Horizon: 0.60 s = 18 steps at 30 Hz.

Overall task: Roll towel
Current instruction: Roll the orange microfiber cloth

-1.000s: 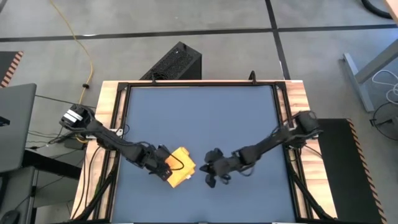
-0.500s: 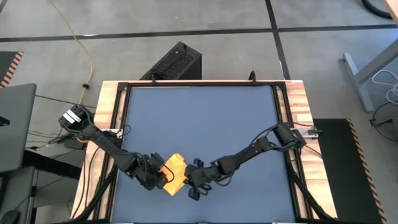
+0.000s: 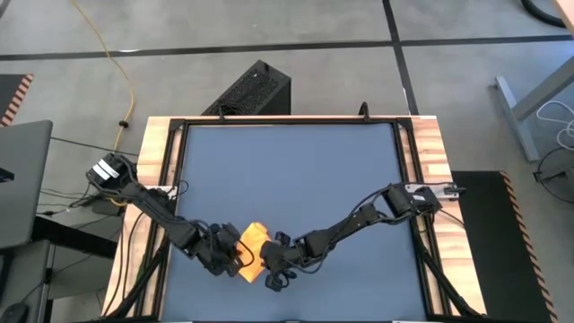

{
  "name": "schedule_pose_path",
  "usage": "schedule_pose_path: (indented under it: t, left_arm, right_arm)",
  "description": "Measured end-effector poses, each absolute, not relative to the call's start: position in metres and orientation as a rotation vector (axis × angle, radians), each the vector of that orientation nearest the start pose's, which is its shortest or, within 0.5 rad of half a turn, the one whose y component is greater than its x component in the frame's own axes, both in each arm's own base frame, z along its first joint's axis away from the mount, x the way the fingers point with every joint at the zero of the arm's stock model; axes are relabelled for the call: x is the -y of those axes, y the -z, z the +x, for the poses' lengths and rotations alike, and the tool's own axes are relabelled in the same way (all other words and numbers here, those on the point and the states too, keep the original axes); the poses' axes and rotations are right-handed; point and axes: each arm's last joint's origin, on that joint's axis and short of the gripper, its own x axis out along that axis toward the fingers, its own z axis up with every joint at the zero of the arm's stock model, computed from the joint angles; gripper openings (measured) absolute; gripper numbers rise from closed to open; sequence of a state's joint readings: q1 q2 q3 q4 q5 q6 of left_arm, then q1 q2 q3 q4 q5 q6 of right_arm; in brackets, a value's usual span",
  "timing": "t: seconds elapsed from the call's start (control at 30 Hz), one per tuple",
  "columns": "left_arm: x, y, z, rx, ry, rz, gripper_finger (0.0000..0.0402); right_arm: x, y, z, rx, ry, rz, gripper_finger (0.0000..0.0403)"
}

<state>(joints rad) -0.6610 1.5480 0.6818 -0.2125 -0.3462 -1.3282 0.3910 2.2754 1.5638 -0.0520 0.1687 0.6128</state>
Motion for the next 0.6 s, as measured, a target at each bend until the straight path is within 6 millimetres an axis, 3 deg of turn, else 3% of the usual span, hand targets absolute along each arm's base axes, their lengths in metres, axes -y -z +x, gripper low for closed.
schedule_pose_path:
  t: [0.23, 0.37, 0.6]
  left_arm:
    - [0.150, -0.164, 0.212, -0.814, -0.288, -0.706, 0.0005]
    - [0.150, -0.183, 0.207, -0.748, -0.235, -0.725, 0.0003]
    - [0.163, -0.189, 0.204, -0.670, -0.187, -0.769, 0.0001]
  right_arm:
    - [-0.177, -0.125, 0.452, -0.755, 0.016, 0.317, 0.0020]
    - [-0.173, -0.126, 0.453, -0.713, 0.063, 0.186, 0.0020]
    - [-0.166, -0.139, 0.466, -0.528, 0.059, -0.022, 0.0020]
